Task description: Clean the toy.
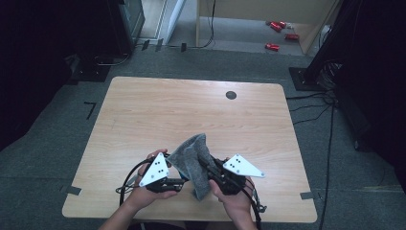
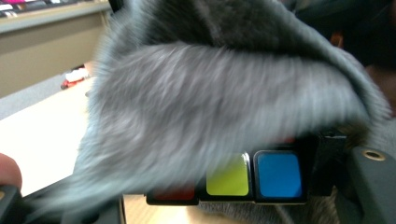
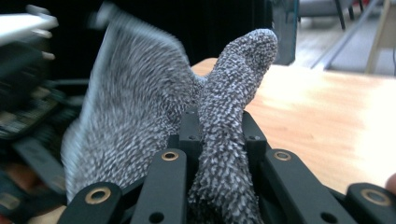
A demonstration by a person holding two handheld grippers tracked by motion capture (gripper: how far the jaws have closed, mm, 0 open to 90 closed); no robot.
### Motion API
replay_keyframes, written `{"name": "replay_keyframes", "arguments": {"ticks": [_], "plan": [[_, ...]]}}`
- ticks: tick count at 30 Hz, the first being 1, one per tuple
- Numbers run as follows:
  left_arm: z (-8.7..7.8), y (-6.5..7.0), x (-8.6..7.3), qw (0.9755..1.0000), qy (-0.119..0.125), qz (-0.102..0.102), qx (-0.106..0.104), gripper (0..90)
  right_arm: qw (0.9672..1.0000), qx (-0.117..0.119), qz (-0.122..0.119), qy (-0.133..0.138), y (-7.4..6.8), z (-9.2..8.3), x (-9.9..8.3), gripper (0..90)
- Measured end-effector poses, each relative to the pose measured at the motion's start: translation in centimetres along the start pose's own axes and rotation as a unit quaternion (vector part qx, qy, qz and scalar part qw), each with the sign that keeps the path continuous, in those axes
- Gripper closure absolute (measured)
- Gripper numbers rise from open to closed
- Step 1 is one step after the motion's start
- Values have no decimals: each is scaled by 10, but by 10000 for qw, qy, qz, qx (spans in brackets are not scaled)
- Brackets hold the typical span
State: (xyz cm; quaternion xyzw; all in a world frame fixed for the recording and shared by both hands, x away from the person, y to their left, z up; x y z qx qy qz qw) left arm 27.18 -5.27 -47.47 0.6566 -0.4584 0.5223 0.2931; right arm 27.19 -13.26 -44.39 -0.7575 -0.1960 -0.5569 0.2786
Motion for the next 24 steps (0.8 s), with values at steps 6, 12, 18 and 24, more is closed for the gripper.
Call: {"name": "replay_keyframes", "arguments": {"ticks": [6,12,18,24], "plan": [[-6,4,13,9992,349,-100,-174,345,9997,-226,-65,6,12,0,-2,775],[-18,-17,16,9949,681,-714,-204,344,9991,-340,-237,-86,13,2,-6,776],[-11,-12,8,9981,364,-483,-154,344,9994,-310,-128,-72,8,1,-4,777],[-2,5,6,9997,197,-82,-153,345,9994,-239,-243,-33,2,1,0,776]]}}
Point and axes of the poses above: each handheld gripper's, and its own axes: z roughly forward along the jaws, x roughly out of its top, y roughly to its right, the point moved 10 cm from there along z, roughly forward along the jaws, and after that the axes turned 1 degree about y, right-handed, at the moved point
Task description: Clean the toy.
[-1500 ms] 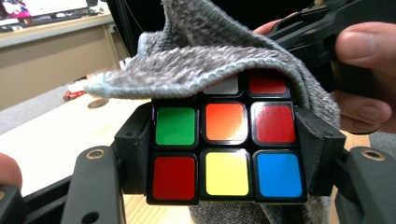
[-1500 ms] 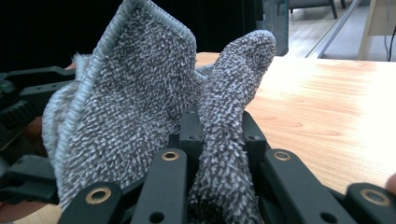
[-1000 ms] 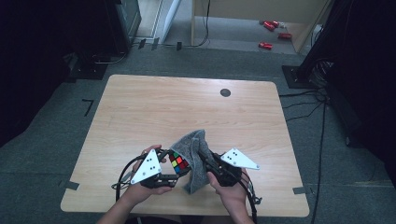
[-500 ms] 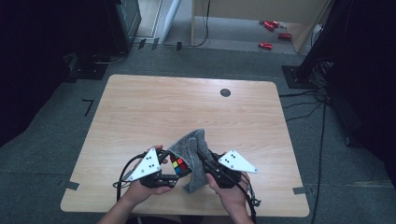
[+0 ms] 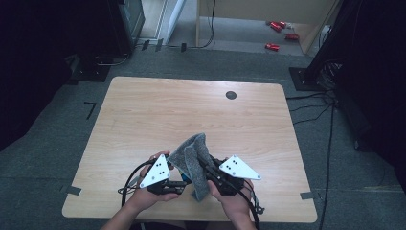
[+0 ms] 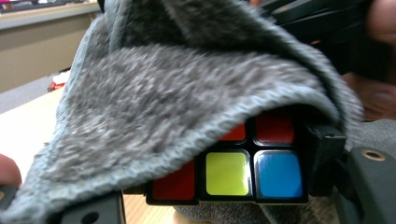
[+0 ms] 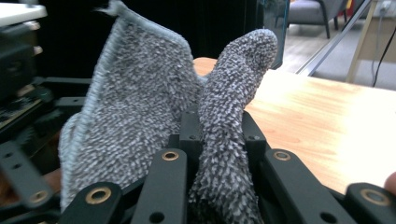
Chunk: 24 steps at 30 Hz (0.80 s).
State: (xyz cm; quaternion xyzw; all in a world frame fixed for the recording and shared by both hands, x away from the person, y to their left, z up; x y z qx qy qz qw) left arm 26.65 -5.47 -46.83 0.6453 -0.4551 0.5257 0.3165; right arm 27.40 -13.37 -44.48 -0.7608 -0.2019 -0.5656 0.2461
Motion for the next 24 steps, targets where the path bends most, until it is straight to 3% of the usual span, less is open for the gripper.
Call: {"name": "replay_keyframes", "arguments": {"ticks": [1,4,8,11,13,15,17,21,24], "plan": [[-2,0,3,10000,70,-24,-15,344,10000,-39,59,-29,4,0,-1,776],[-9,-6,11,9986,295,-399,-171,344,9998,-154,149,-63,12,1,-6,777],[-16,-19,12,9964,467,-699,-112,344,9998,-142,105,-66,9,-1,-4,779],[-13,-20,5,9976,228,-637,-139,344,10000,-53,66,-22,3,-2,-1,776],[-5,-13,-2,9990,-29,-422,-112,344,9999,138,86,13,-5,-2,1,777],[-1,-5,-4,9994,-83,-295,-148,344,9999,20,-111,-2,-8,-1,2,777],[0,-1,0,9996,-17,-208,-183,344,10000,24,-16,-4,-3,-1,1,776],[-9,-8,7,9994,152,-268,-138,344,9995,-91,273,-98,12,2,-9,777],[-15,-21,6,9985,219,-508,-21,344,9997,-69,203,-87,6,3,-8,779]]}}
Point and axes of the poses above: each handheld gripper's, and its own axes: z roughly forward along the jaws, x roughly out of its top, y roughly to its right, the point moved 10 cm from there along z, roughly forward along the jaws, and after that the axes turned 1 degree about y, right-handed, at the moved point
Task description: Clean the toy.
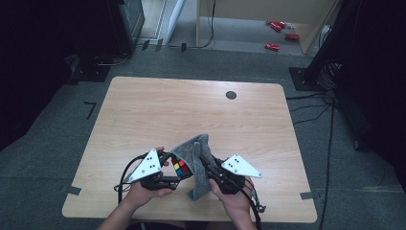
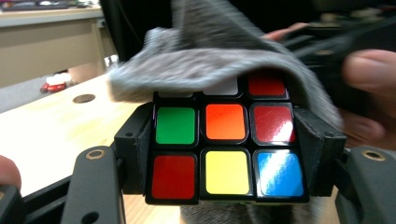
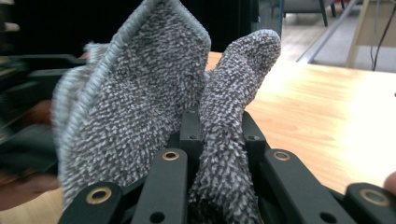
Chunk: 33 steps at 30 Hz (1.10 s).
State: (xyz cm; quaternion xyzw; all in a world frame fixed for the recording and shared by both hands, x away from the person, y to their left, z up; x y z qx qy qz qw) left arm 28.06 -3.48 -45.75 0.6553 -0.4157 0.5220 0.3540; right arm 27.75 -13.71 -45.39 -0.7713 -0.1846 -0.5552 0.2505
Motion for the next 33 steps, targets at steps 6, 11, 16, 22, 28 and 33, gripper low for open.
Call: {"name": "replay_keyframes", "arguments": {"ticks": [6,11,16,22,28,33], "plan": [[8,8,-9,9995,-281,88,-121,344,9995,189,-198,126,-17,-4,8,778],[11,19,-5,9991,-225,316,-161,344,10000,-6,-65,30,0,-1,2,777],[1,-2,-3,9998,-113,82,102,344,10000,-22,9,-79,2,2,-4,778],[8,1,-12,9993,-365,67,47,344,9997,161,-183,51,-14,-1,4,777],[14,19,-12,9982,-420,401,-169,344,9999,99,-77,11,-4,1,1,776],[1,0,-2,9999,-120,118,33,344,9999,-22,-15,-138,6,5,-8,776]]}}
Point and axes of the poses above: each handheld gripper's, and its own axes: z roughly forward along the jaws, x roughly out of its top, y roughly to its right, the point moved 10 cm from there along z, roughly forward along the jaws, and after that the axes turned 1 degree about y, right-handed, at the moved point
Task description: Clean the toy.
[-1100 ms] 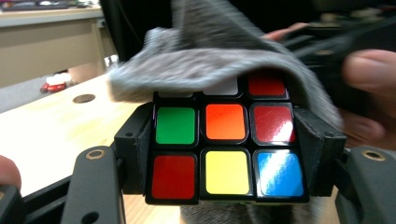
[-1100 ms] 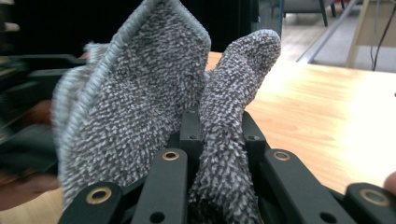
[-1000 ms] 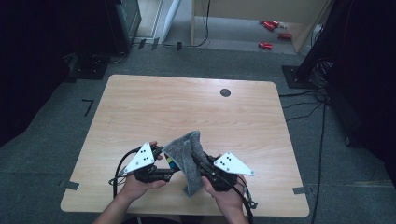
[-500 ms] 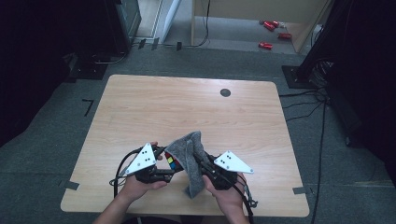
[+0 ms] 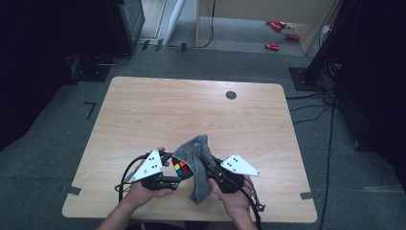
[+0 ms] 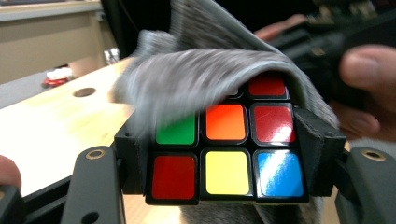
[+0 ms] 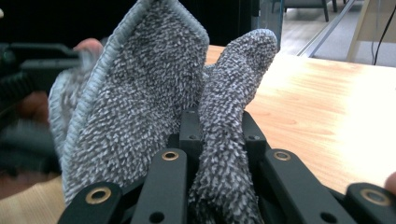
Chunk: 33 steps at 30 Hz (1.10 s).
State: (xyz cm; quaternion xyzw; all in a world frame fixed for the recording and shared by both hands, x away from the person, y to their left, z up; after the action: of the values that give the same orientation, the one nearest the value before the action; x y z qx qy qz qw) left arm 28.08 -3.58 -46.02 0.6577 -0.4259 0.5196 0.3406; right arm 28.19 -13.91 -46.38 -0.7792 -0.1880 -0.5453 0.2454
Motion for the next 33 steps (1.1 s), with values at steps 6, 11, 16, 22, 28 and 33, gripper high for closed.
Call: {"name": "replay_keyframes", "arguments": {"ticks": [6,11,16,22,28,33], "plan": [[6,5,-7,9998,-172,78,-66,344,9997,184,-96,147,-14,-4,9,777],[7,12,-5,9997,-135,177,-132,344,9997,181,-63,152,-10,-3,9,775],[-3,-3,2,9999,88,-32,59,344,9998,102,160,-22,0,1,0,775],[-3,-2,1,9999,72,-73,-48,344,10000,15,12,75,-8,-4,7,777],[9,16,-6,9994,-203,266,-120,344,9996,158,-124,216,-15,-6,14,775],[0,6,4,9999,58,119,-20,344,9999,12,104,49,0,-2,4,776]]}}
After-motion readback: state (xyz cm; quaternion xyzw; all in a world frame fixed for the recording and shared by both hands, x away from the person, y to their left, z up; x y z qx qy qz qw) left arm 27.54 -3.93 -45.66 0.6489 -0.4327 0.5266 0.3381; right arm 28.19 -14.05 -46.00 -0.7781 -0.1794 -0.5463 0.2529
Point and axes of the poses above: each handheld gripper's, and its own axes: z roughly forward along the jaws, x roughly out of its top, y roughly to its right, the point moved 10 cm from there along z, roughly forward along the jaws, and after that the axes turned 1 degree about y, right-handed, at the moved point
